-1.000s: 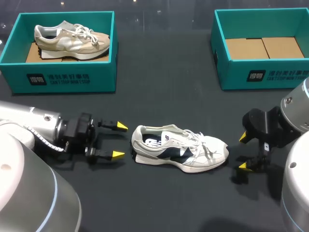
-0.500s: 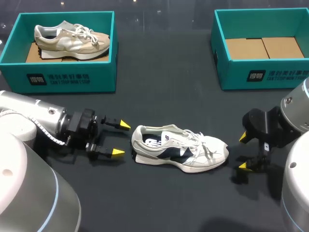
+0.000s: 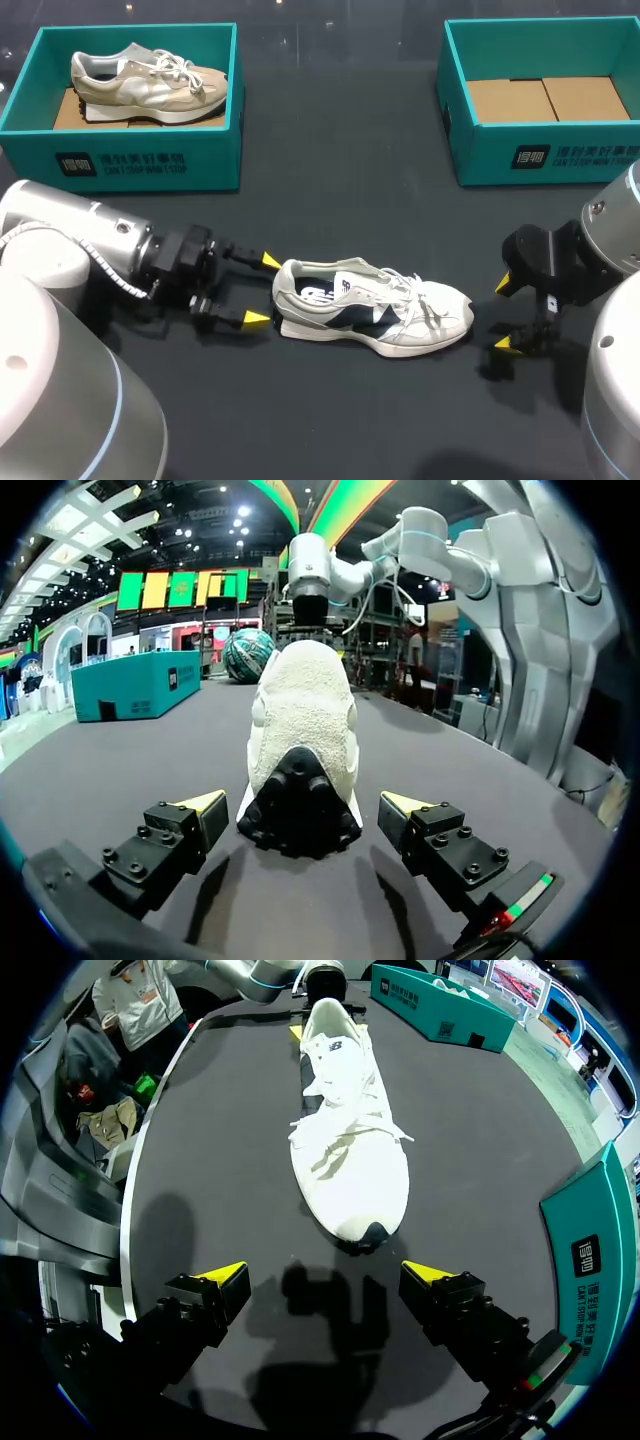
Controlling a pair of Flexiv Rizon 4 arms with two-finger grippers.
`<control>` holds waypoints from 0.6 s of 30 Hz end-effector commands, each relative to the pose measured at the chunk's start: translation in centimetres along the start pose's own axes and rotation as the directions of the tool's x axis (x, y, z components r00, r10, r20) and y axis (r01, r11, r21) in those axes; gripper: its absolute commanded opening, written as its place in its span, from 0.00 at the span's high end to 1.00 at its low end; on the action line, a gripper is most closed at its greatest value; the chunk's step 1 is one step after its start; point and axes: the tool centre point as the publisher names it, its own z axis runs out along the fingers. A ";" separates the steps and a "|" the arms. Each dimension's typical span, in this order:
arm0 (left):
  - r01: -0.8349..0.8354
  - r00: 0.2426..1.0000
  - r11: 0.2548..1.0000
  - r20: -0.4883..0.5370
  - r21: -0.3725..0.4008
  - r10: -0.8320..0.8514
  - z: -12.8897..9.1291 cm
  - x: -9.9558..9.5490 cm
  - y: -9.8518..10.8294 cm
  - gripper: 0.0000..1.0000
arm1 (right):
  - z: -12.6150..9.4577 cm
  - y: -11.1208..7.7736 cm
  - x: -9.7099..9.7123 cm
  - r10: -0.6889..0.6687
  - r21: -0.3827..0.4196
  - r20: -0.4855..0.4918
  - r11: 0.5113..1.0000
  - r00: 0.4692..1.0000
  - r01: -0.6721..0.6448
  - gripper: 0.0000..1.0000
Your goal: Take the shoe out of the shoebox, open the shoe tongue, remove and reinsert the insole, then place the shoe into the shoebox
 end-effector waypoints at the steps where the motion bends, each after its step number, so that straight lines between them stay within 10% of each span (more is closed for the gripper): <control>1: 0.009 1.000 1.000 0.001 -0.012 -0.009 0.8 0.2 0.1 0.00 | -0.1 0.0 0.2 0.000 0.001 0.003 1.000 1.000 0.000 0.00; 18: 0.019 1.000 1.000 0.014 -0.004 -0.019 2.4 0.1 0.1 0.00 | -0.1 0.0 0.2 0.000 0.001 0.003 1.000 1.000 0.000 0.00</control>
